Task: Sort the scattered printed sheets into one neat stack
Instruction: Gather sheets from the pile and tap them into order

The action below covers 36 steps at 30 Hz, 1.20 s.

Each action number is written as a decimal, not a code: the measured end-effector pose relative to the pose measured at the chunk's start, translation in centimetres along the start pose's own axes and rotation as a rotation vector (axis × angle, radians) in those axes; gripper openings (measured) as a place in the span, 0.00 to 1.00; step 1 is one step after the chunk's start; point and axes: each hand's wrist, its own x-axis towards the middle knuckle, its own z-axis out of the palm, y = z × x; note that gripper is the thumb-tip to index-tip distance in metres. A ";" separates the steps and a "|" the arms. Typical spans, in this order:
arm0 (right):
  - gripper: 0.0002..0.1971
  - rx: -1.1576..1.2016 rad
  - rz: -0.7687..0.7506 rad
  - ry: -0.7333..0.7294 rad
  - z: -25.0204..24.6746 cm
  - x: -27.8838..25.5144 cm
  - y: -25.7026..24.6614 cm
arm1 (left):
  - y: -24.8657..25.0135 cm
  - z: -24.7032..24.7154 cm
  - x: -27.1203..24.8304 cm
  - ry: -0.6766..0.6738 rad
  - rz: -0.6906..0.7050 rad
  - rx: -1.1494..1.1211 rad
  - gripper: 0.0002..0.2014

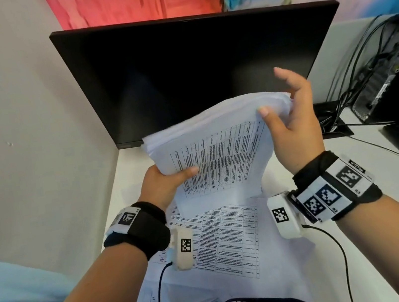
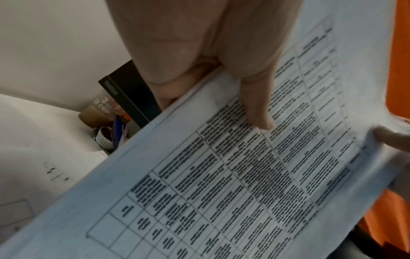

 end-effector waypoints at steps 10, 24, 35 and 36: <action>0.19 0.108 0.250 -0.047 2.0 -3.4 3.4 | 2.4 0.7 -0.8 0.102 0.168 -0.044 0.14; 0.13 0.102 0.510 -0.109 3.0 -8.5 6.5 | -3.4 1.0 -2.2 -0.001 -0.081 0.122 0.09; 0.07 0.080 0.546 -0.073 -0.4 -7.3 7.1 | -2.3 2.8 -1.9 0.037 -0.045 0.125 0.16; 0.05 0.074 0.568 -0.063 -1.0 -7.2 7.3 | -2.3 3.2 -2.0 0.051 -0.027 0.119 0.19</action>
